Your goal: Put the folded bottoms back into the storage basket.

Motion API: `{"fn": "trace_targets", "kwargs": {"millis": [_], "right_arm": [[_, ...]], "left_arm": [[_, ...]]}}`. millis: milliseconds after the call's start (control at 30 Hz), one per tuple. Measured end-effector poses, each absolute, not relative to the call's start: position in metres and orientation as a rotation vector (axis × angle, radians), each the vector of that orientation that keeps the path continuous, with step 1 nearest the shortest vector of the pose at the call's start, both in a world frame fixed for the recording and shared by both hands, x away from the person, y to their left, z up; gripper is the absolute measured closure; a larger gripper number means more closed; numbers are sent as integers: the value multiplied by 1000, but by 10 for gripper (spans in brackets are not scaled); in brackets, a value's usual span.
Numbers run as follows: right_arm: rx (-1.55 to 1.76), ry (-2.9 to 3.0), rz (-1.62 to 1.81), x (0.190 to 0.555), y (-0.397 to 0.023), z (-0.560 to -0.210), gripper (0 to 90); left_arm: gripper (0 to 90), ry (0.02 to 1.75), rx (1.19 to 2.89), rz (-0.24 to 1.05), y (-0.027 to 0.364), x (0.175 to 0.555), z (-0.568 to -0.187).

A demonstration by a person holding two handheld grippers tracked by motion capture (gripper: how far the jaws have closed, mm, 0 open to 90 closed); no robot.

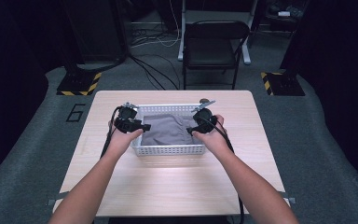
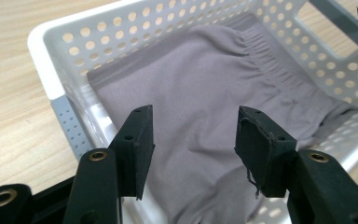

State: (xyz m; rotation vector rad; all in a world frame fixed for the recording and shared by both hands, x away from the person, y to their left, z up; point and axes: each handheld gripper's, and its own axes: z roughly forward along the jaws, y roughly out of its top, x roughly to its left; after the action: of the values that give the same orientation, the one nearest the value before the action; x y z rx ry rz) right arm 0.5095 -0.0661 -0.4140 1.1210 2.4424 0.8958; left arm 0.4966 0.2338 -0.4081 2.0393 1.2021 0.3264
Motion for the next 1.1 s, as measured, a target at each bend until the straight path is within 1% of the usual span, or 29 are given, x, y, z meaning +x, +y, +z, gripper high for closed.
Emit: {"fn": "trace_targets", "kwargs": {"millis": [167,300,433,633,800,1100], "right_arm": [[1086,2459,921,498,-71,-405,398],[1052,2463,955,486,-74,-397,399],[1010,2464,971,471,-75,-393,400],[957,2461,1008,447,-76,-392,406],[928,2479,1027,430,-75,-397,408],[909,2490,1058,401,-78,-416,414]], "left_arm": [[454,1168,2044,314,240,484,-398],[452,1096,2076,316,244,469,-391],[455,1075,2074,302,246,453,-393],[458,1057,2052,253,251,429,-404],[458,1071,2034,241,257,412,-415],[456,1092,2017,239,264,392,-437]]}}
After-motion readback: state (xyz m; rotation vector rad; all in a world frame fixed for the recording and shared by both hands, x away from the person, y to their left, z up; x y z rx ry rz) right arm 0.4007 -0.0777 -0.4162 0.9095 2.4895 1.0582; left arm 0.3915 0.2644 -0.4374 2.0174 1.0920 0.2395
